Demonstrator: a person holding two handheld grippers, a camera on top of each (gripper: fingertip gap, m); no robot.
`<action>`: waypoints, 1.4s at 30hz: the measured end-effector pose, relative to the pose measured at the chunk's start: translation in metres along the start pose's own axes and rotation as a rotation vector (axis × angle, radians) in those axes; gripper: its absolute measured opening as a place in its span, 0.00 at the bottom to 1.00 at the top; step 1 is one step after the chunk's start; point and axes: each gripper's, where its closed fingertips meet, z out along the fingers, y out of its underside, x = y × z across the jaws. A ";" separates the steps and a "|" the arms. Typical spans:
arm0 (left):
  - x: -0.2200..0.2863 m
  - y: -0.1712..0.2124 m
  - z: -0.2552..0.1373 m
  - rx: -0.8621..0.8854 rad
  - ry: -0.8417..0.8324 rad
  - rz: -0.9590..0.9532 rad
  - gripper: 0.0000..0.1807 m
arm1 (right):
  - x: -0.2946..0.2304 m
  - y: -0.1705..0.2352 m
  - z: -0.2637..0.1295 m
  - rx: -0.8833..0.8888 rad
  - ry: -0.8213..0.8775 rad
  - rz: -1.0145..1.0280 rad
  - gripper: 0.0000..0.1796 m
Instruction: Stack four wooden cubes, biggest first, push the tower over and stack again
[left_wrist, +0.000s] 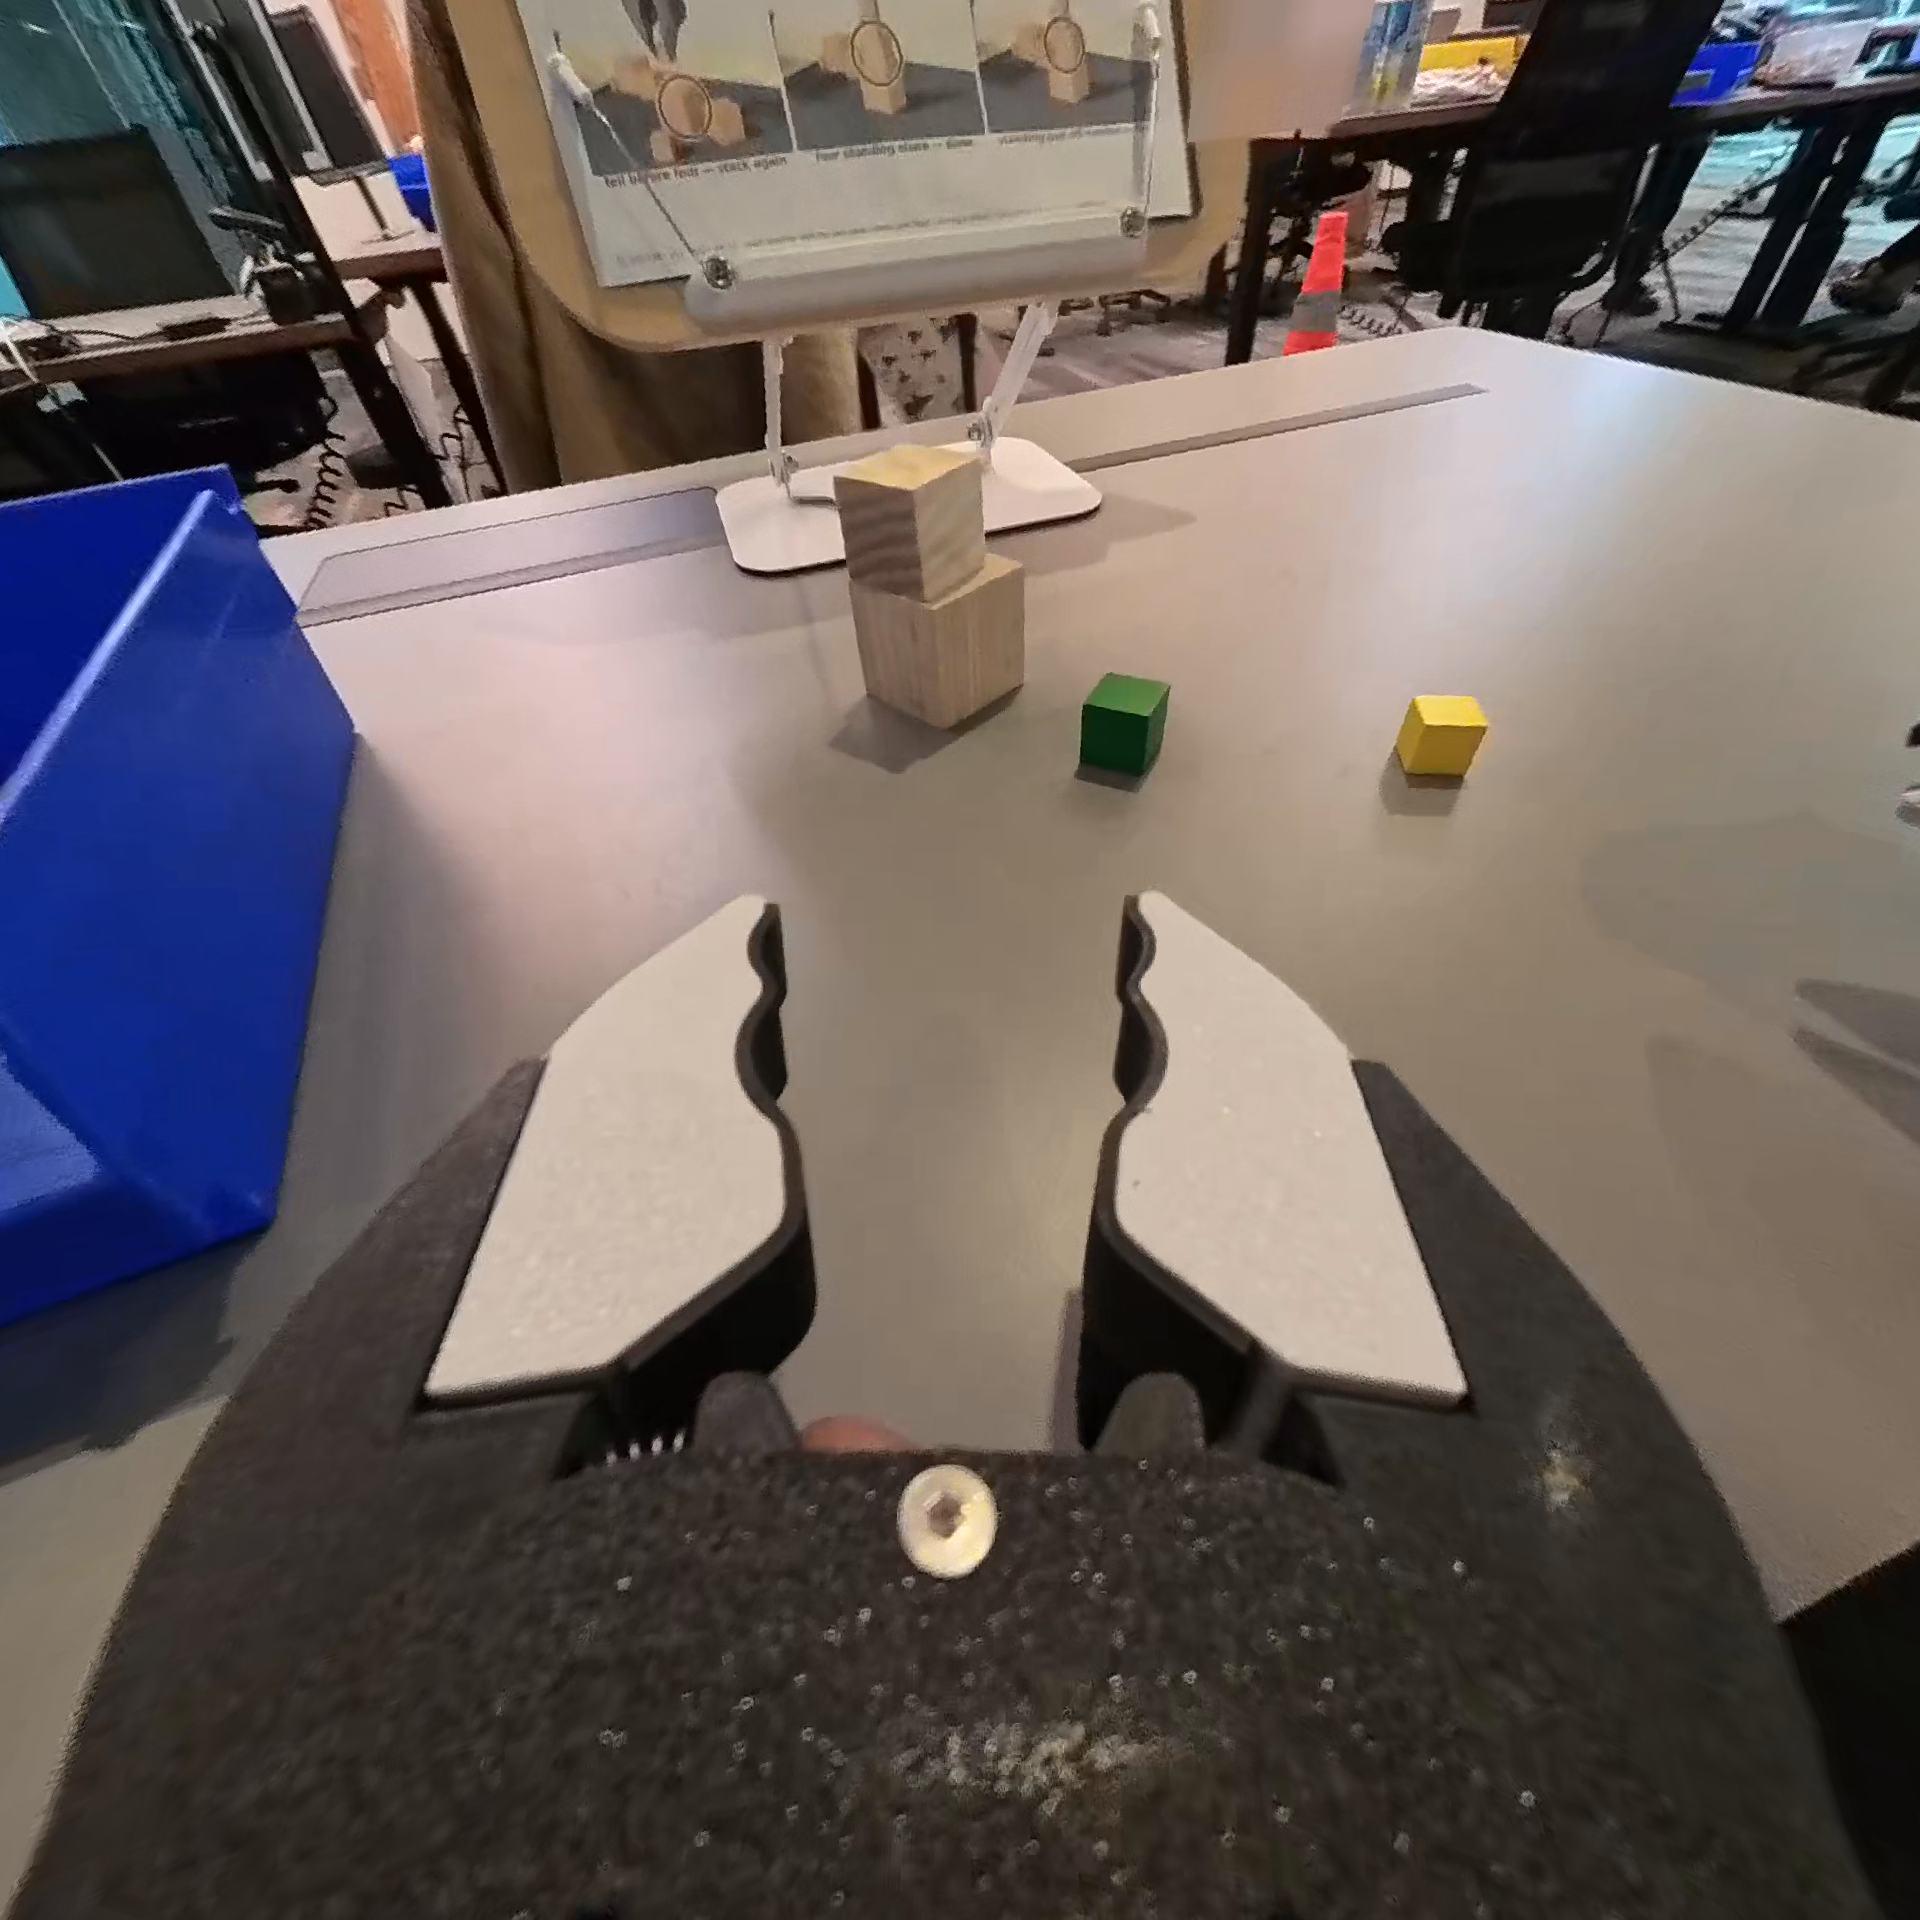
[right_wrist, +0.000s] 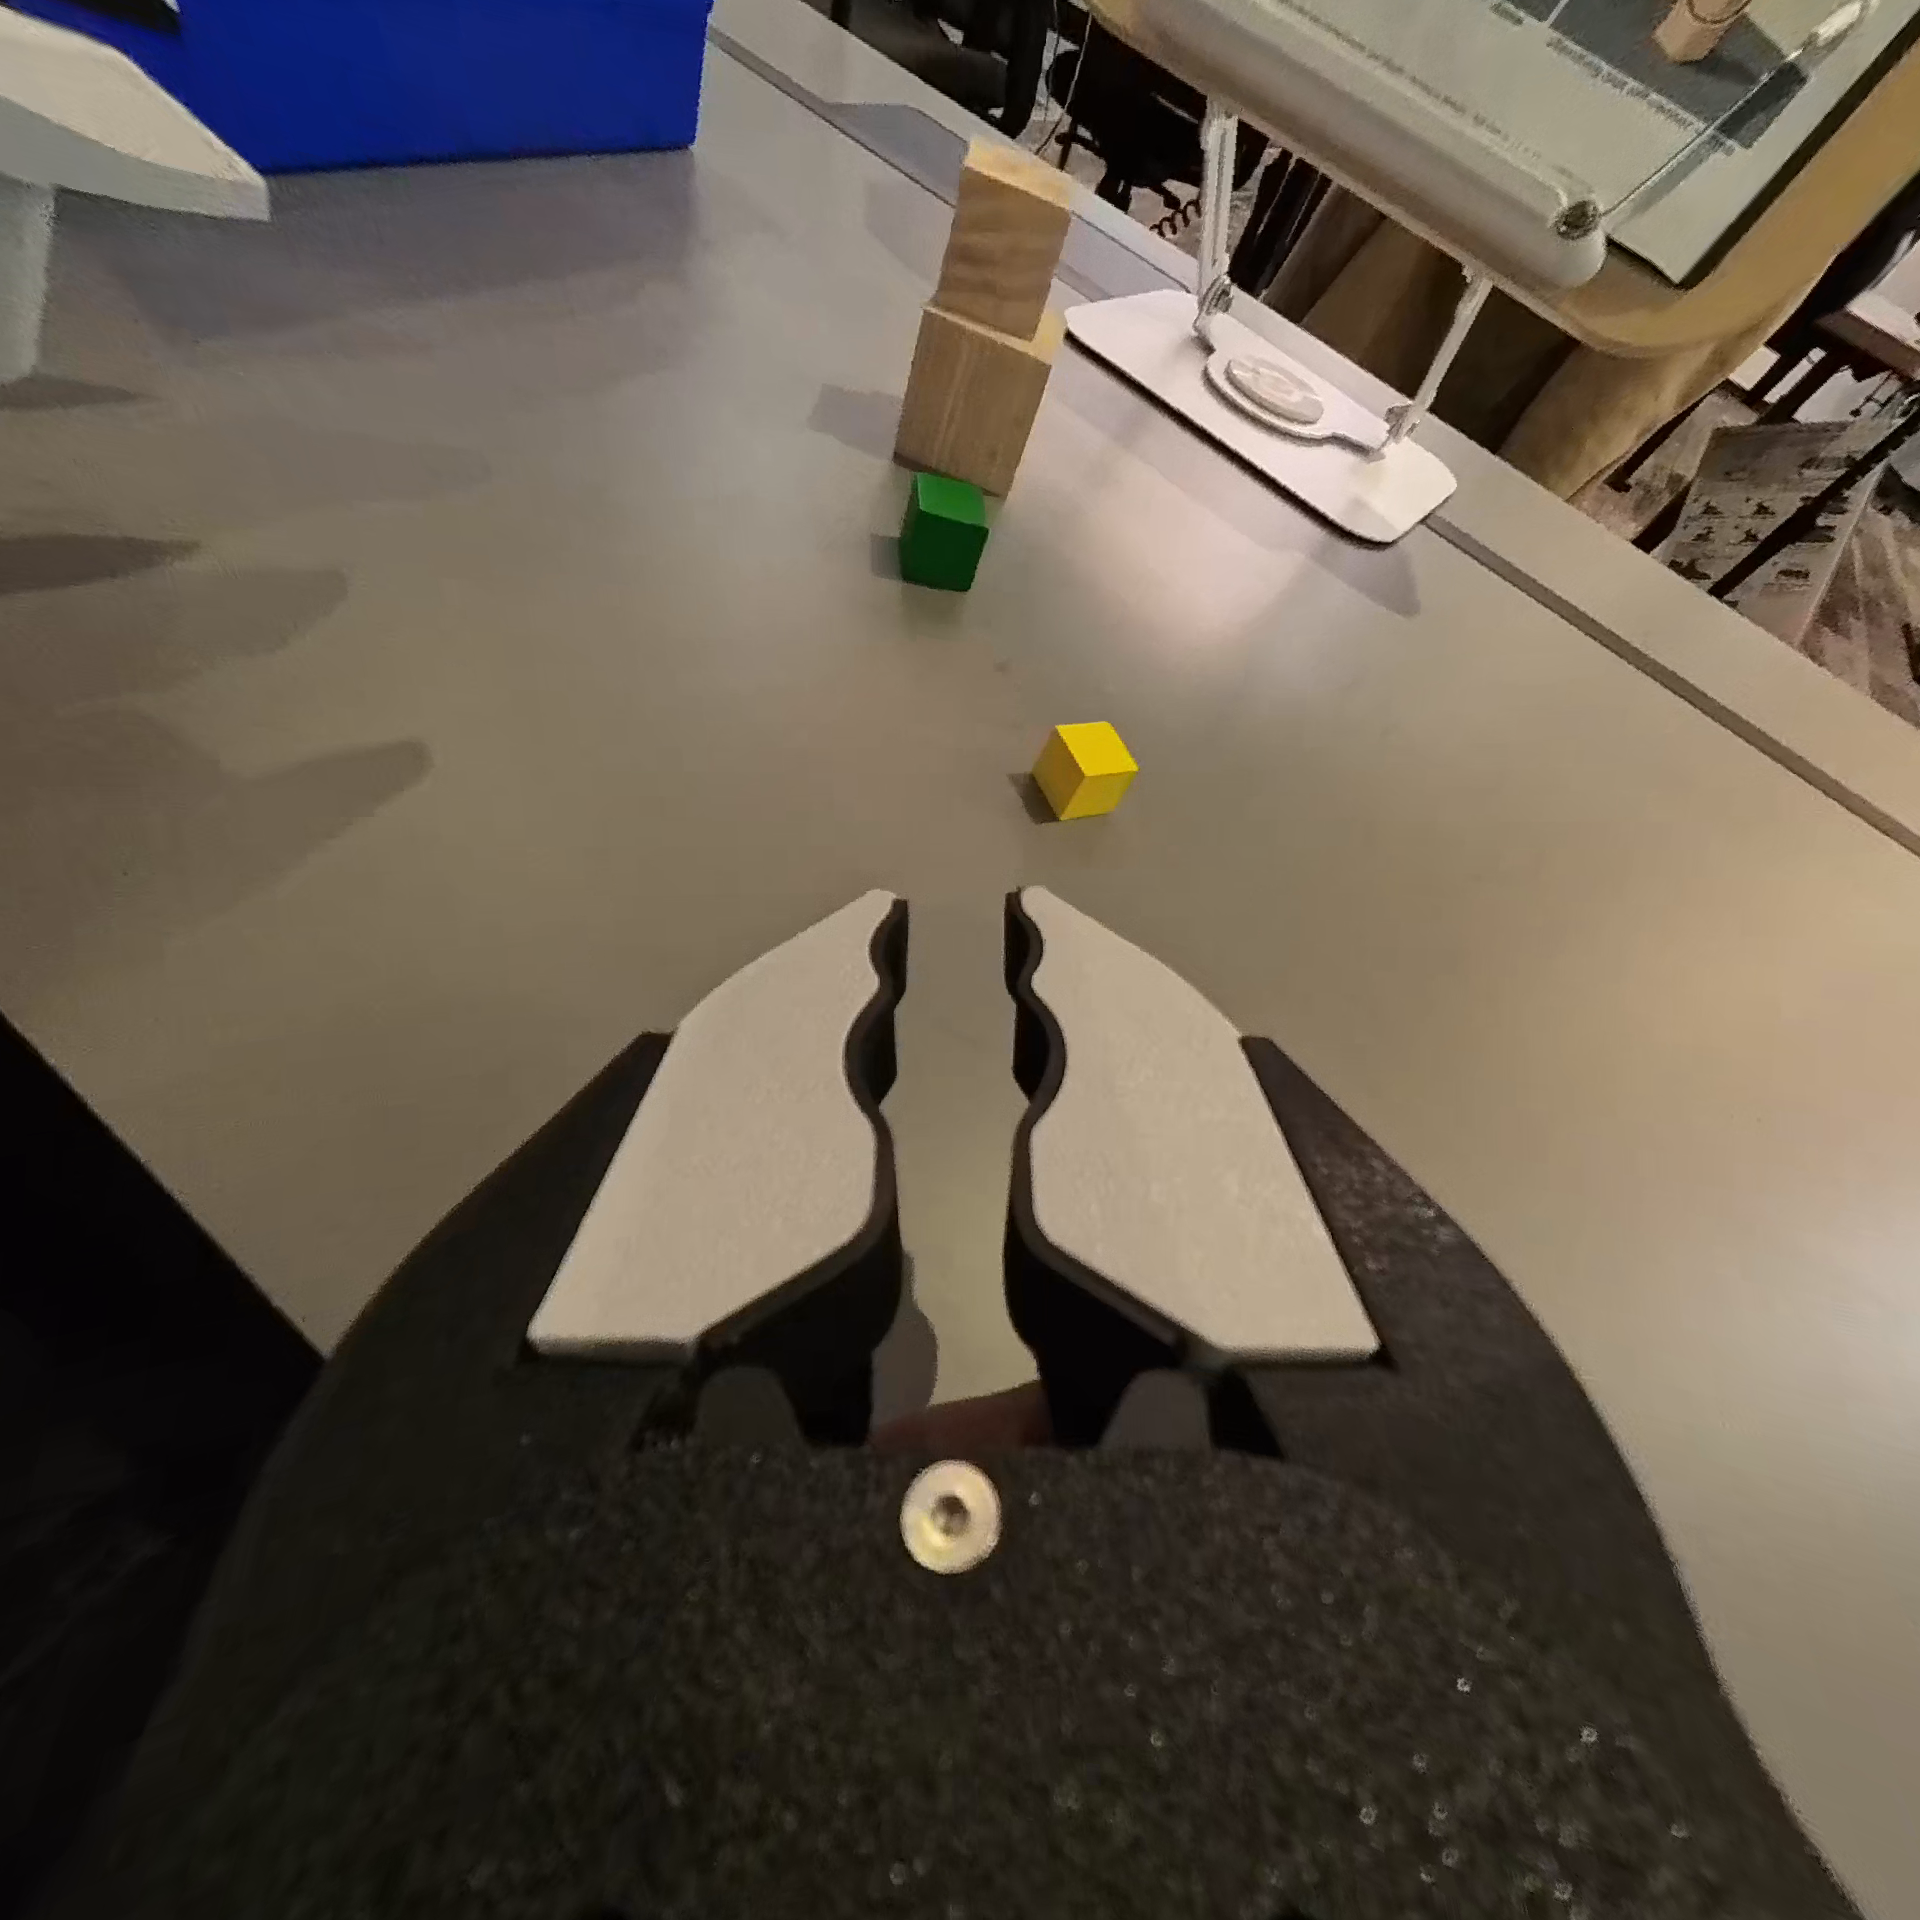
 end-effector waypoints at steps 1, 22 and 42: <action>0.001 0.000 0.000 -0.002 -0.002 0.005 0.34 | 0.000 0.000 -0.001 0.001 0.006 -0.005 0.10; -0.013 -0.012 0.107 -0.170 0.056 0.116 0.42 | 0.009 0.004 -0.004 -0.014 0.007 0.002 0.10; 0.015 -0.012 0.199 -0.351 0.577 0.202 0.36 | 0.016 0.013 -0.014 -0.021 0.021 -0.045 0.10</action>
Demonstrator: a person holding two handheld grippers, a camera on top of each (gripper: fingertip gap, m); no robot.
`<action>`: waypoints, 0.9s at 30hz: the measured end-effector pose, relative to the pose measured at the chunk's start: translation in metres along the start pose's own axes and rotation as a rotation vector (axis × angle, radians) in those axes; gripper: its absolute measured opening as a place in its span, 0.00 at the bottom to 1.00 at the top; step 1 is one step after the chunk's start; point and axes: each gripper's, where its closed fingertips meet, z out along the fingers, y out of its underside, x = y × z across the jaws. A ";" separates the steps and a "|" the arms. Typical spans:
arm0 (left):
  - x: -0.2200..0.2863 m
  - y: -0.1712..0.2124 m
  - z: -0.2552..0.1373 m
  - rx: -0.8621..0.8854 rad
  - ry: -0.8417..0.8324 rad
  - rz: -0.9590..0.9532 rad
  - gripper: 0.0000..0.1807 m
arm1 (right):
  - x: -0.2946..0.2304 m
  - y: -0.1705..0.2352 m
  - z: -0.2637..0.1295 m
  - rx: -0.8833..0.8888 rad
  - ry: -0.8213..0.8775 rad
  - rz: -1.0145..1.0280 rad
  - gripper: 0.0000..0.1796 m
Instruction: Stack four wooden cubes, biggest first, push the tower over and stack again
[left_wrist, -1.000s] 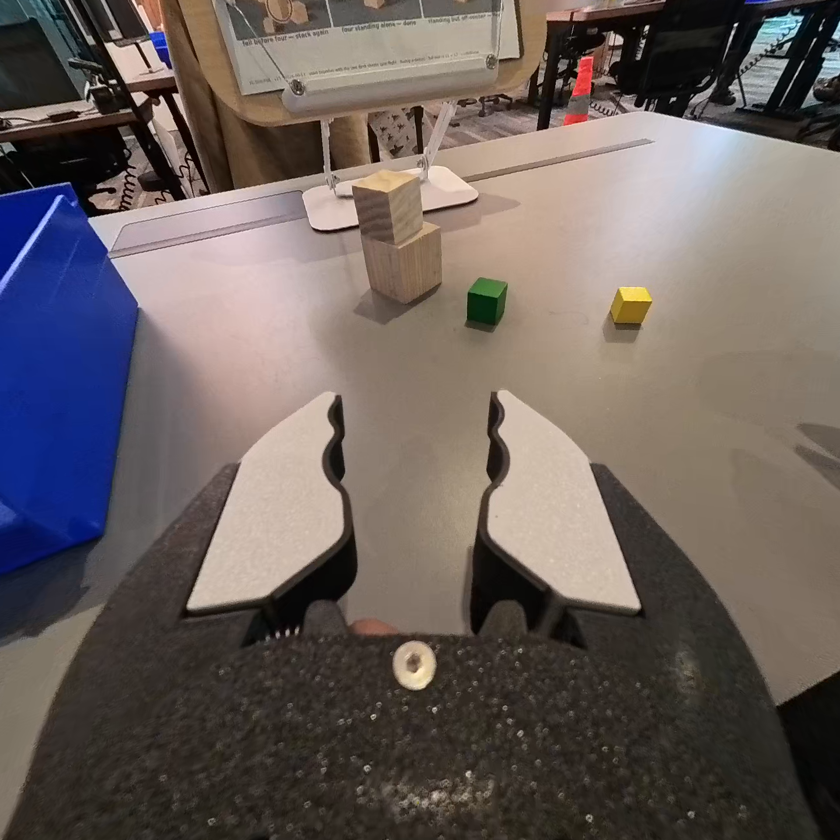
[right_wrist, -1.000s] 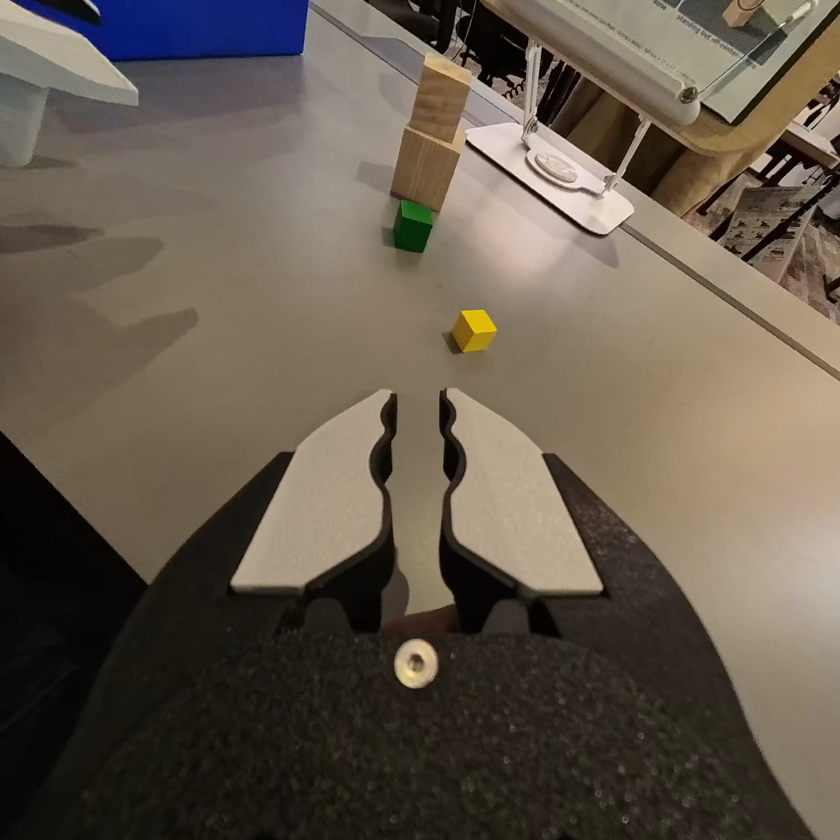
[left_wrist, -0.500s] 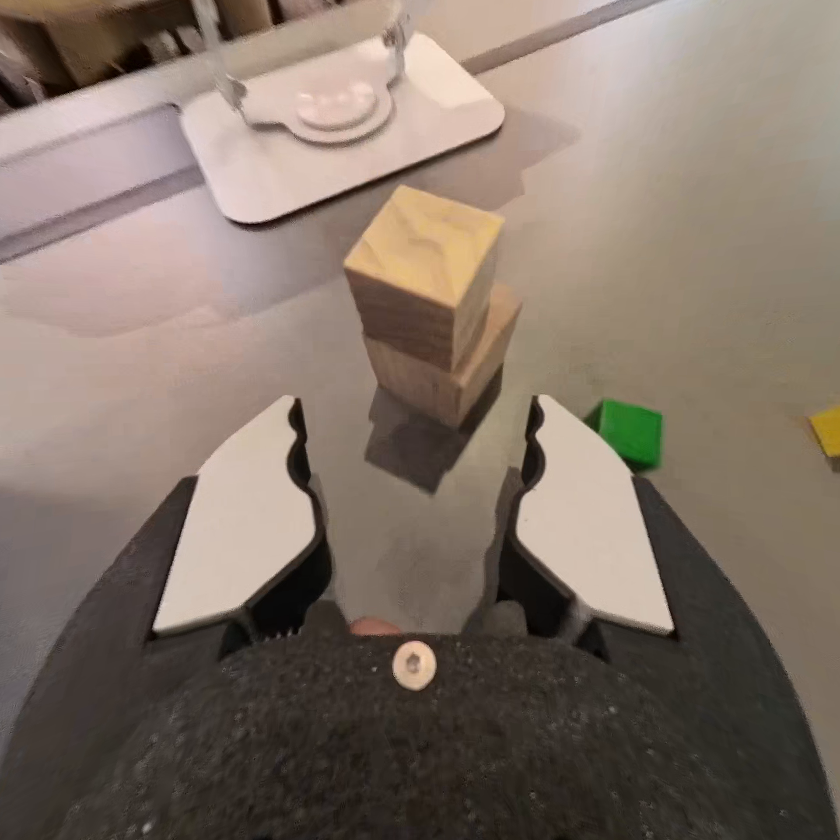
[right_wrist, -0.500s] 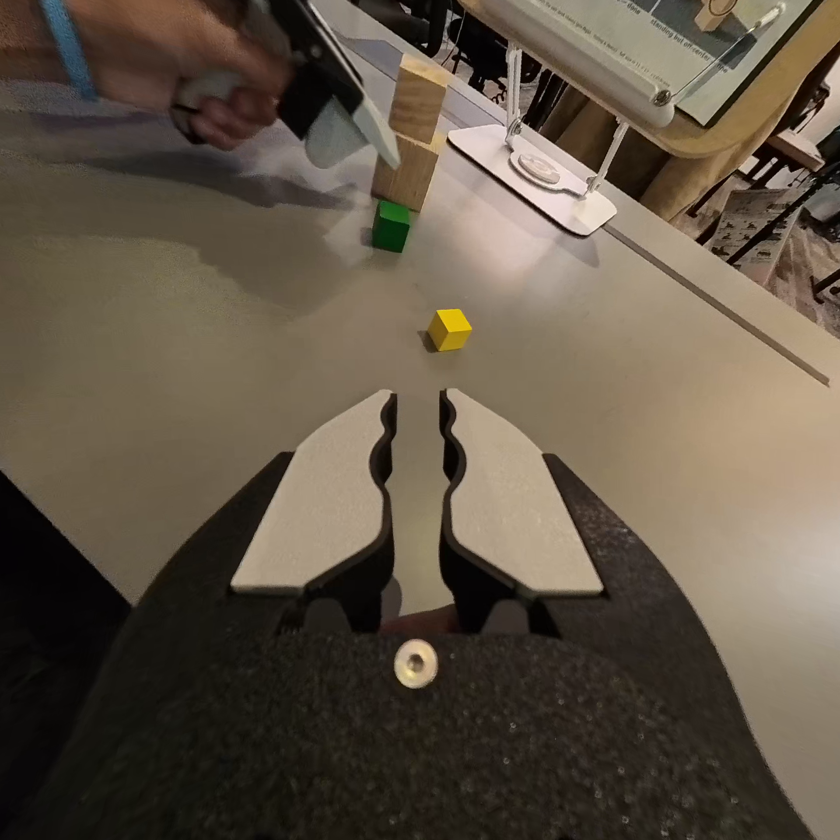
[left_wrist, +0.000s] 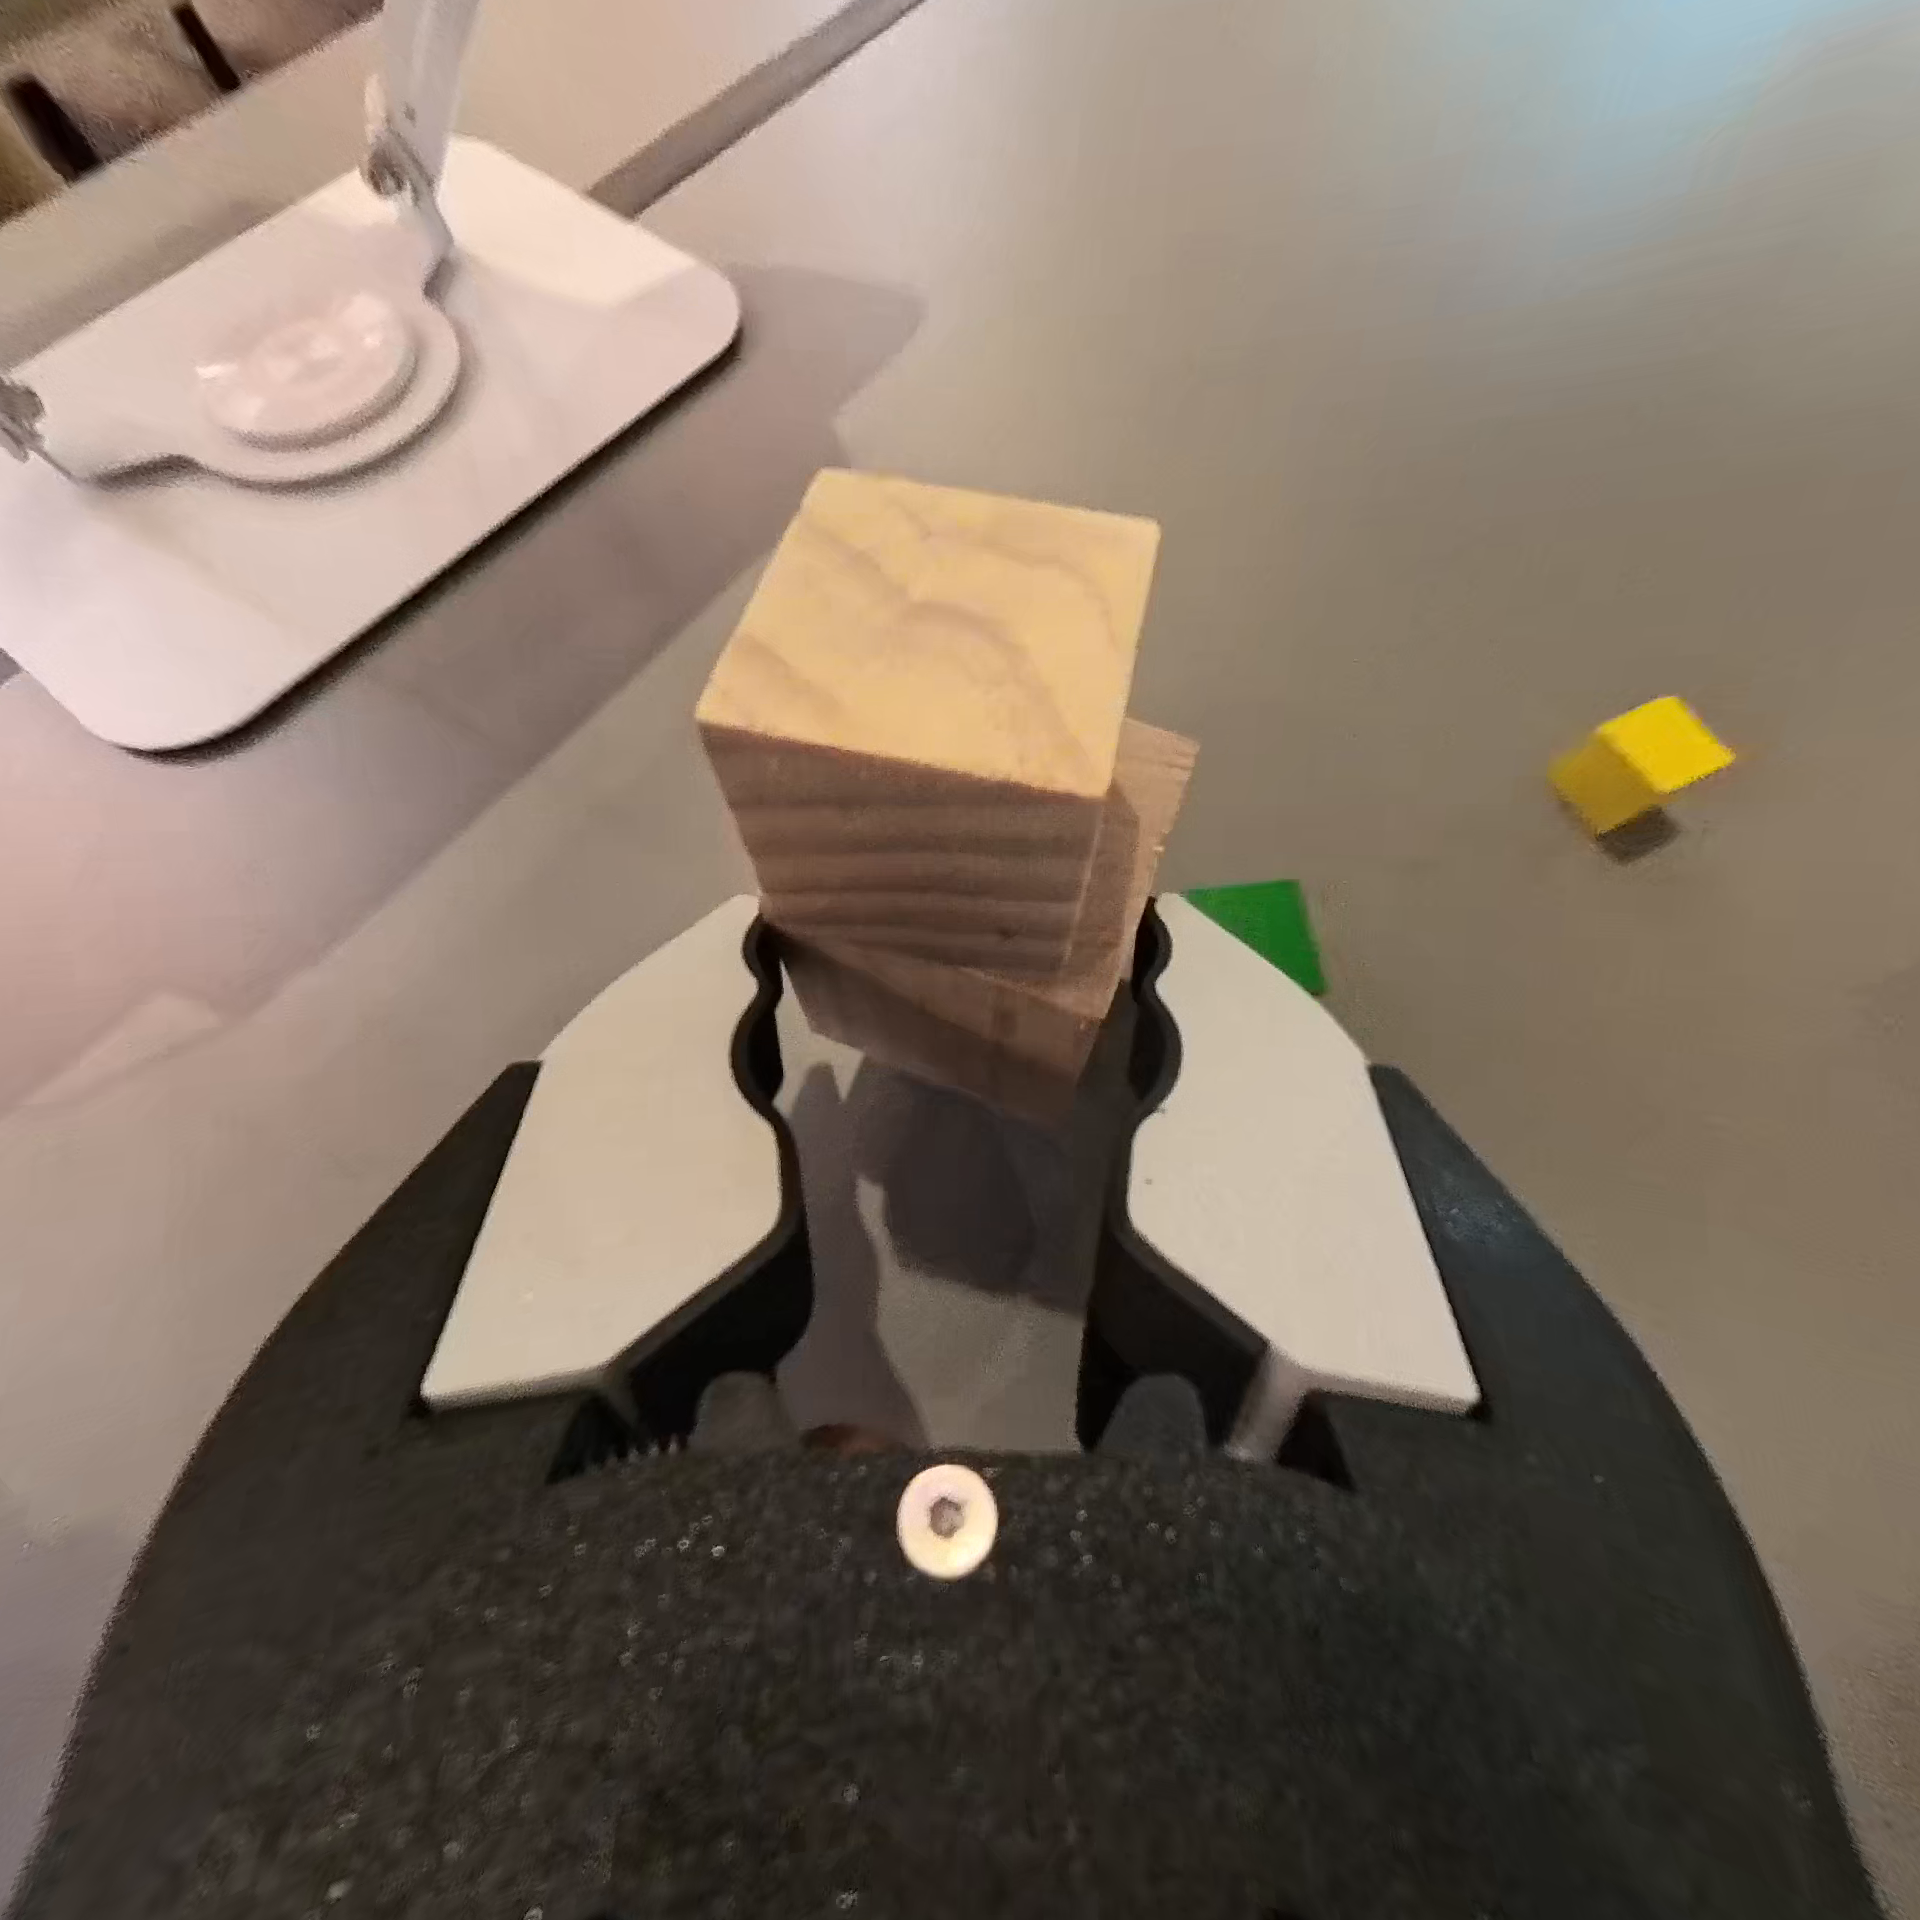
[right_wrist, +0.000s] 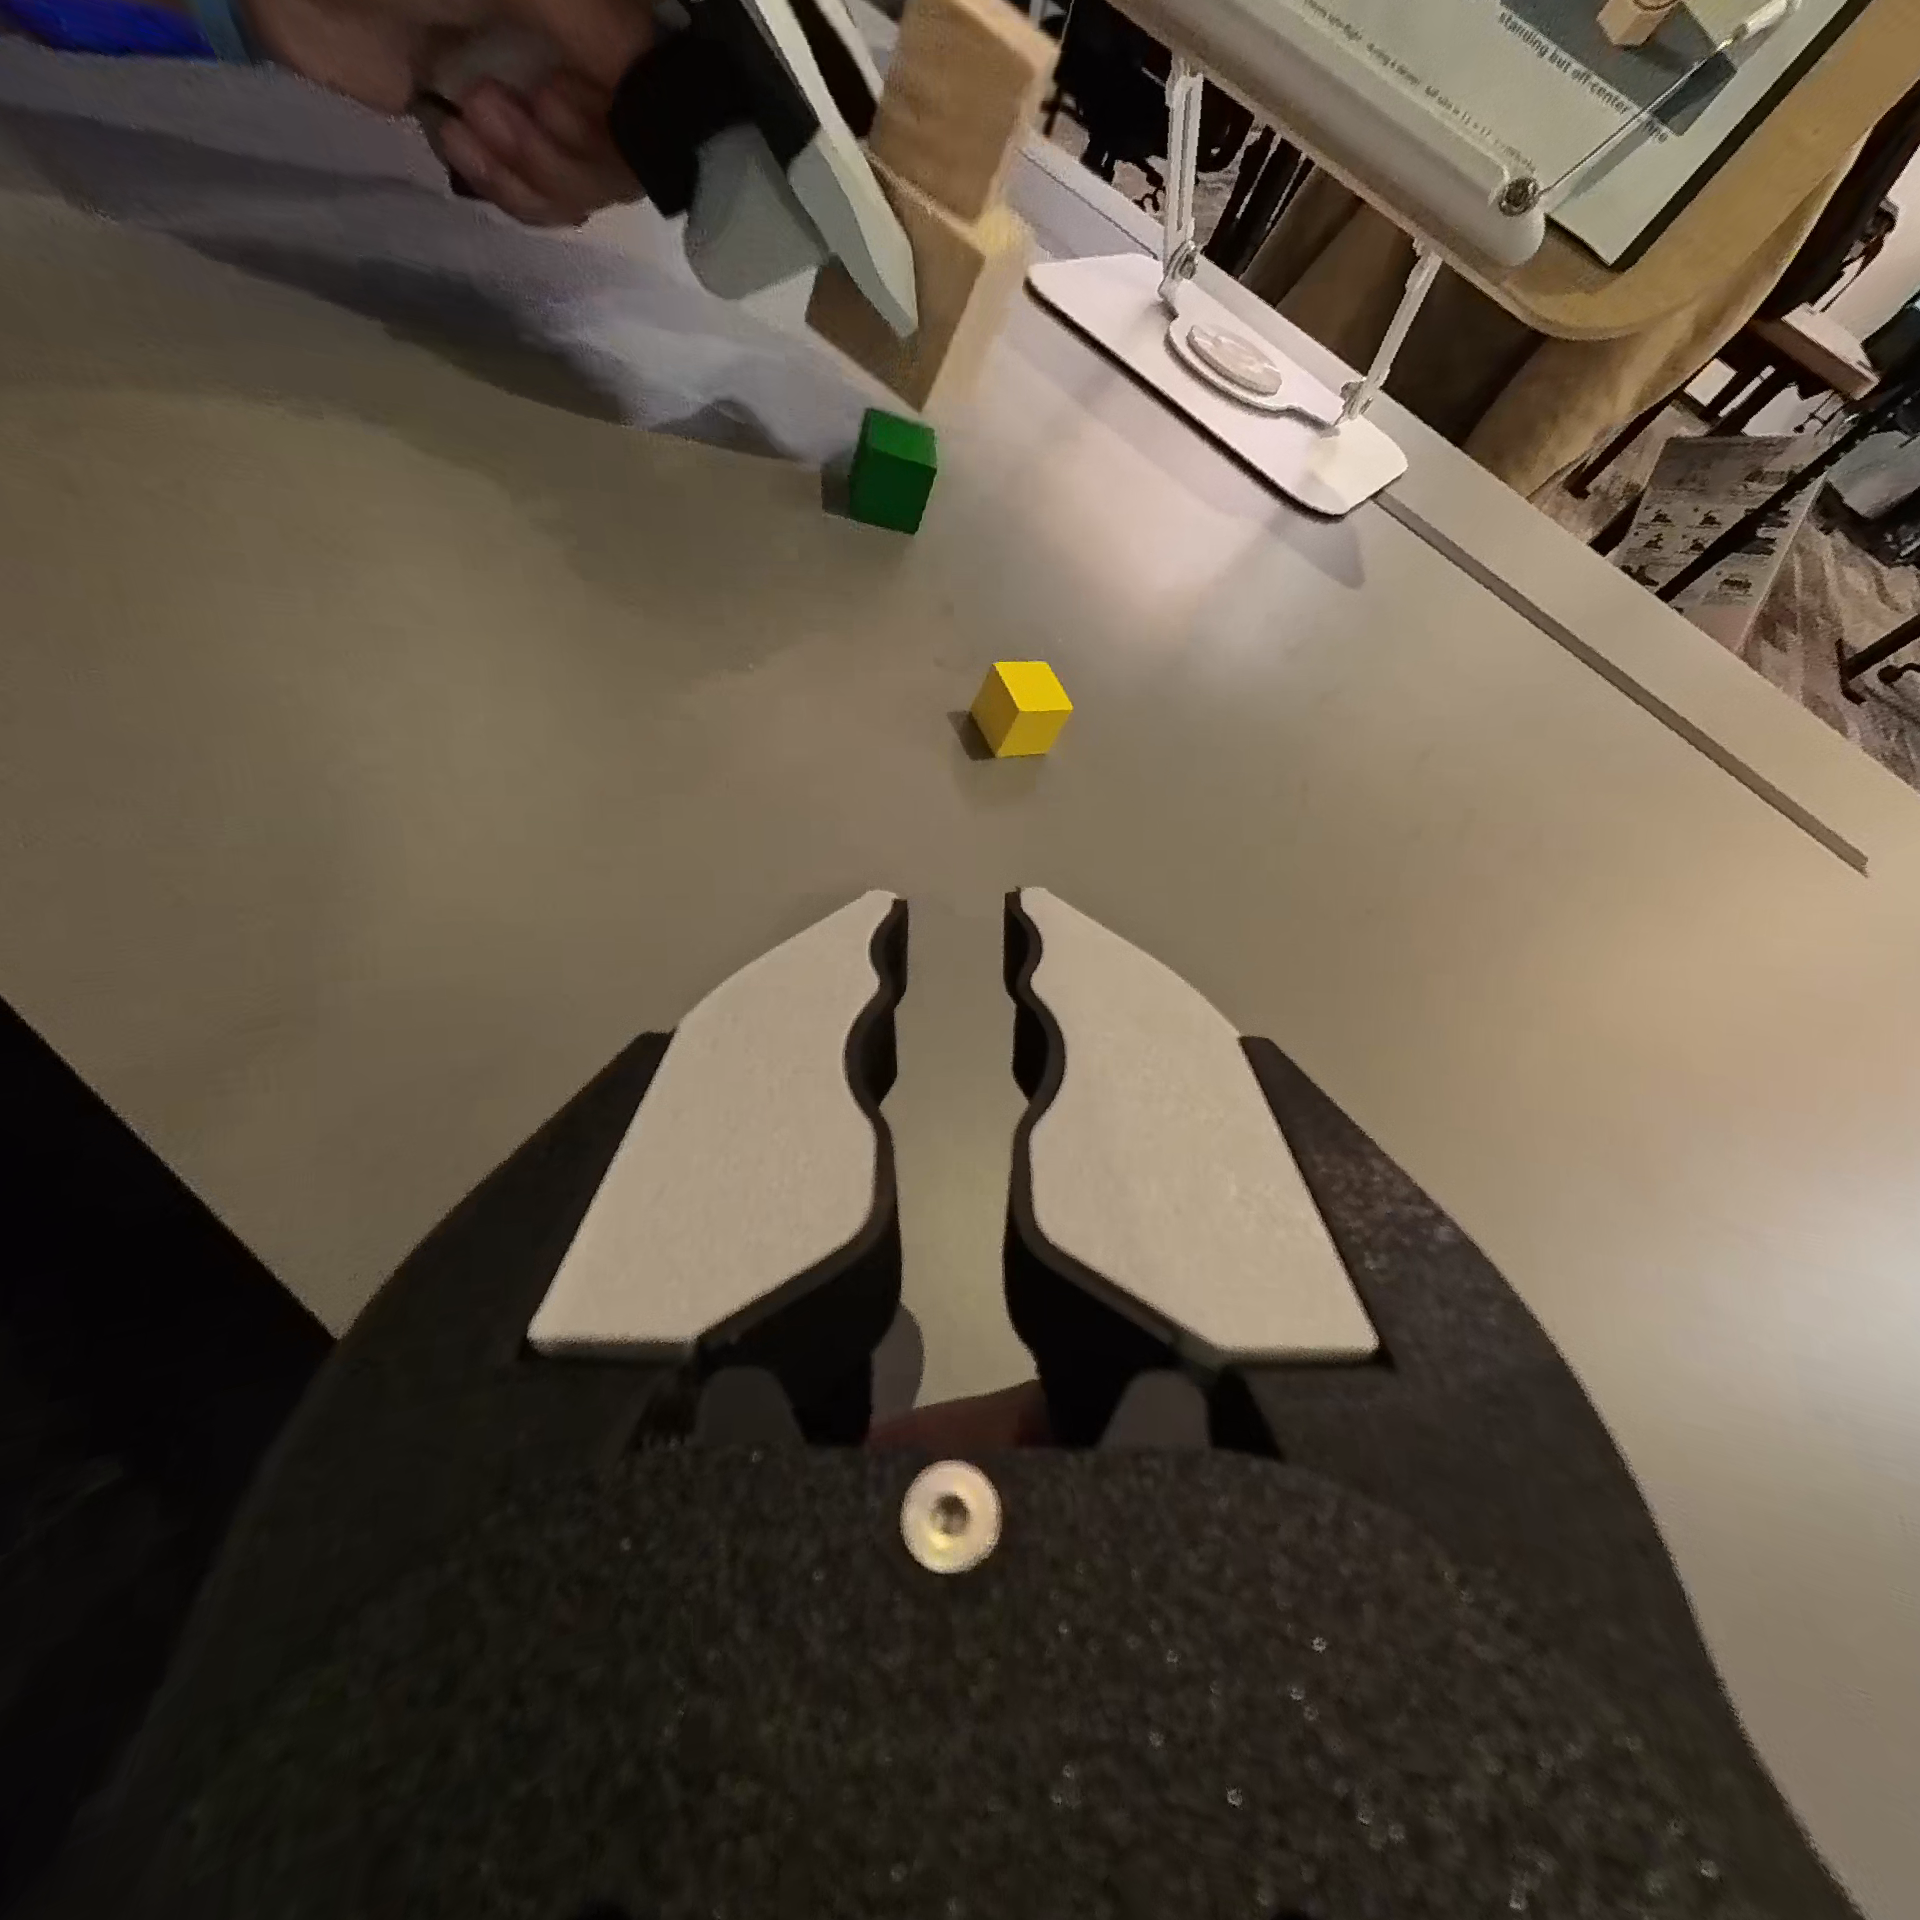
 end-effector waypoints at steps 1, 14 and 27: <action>0.004 -0.003 -0.006 0.015 0.007 0.001 0.36 | -0.001 0.000 0.000 -0.002 -0.002 -0.002 0.10; 0.096 0.043 -0.028 -0.006 0.198 0.094 0.36 | -0.016 -0.008 0.009 -0.007 -0.023 -0.052 0.09; 0.079 0.000 -0.068 0.166 0.123 0.056 0.41 | -0.017 -0.002 0.012 -0.030 -0.038 -0.069 0.10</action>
